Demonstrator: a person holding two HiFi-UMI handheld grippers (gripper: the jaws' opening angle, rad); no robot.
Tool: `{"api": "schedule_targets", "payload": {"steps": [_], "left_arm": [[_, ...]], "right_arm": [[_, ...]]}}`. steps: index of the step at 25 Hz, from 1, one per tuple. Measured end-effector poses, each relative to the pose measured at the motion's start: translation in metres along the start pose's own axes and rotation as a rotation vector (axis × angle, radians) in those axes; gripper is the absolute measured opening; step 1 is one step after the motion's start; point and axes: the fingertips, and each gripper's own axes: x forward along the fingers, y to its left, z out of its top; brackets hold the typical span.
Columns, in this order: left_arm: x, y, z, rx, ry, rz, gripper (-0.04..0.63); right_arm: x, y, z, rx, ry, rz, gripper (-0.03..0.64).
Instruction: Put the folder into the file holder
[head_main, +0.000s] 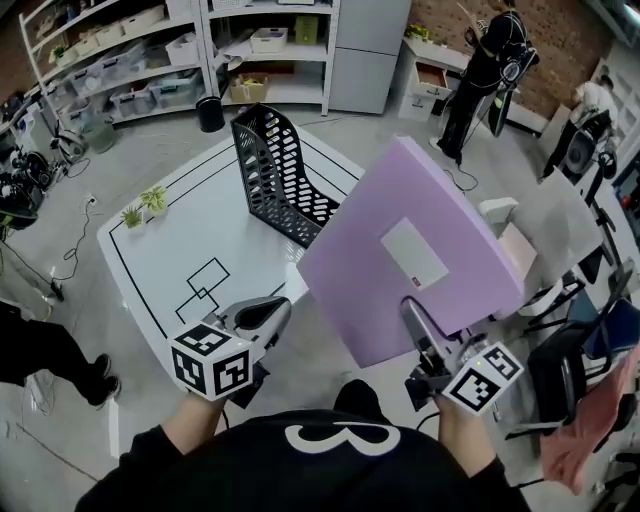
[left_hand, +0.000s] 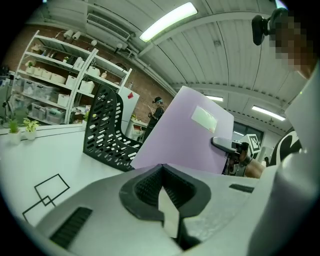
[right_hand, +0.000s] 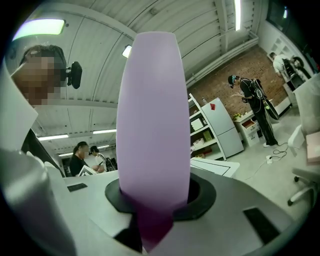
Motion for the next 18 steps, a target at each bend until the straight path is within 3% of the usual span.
{"api": "schedule_targets", "payload": {"steps": [12, 18], "left_arm": [[0.01, 0.043, 0.045, -0.054, -0.1, 0.189, 0.005], [0.015, 0.054, 0.064, -0.079, -0.153, 0.259, 0.005]], "right_arm": [[0.095, -0.038, 0.069, -0.087, 0.022, 0.167, 0.129], [0.136, -0.05, 0.094, -0.137, 0.044, 0.21, 0.129]]}}
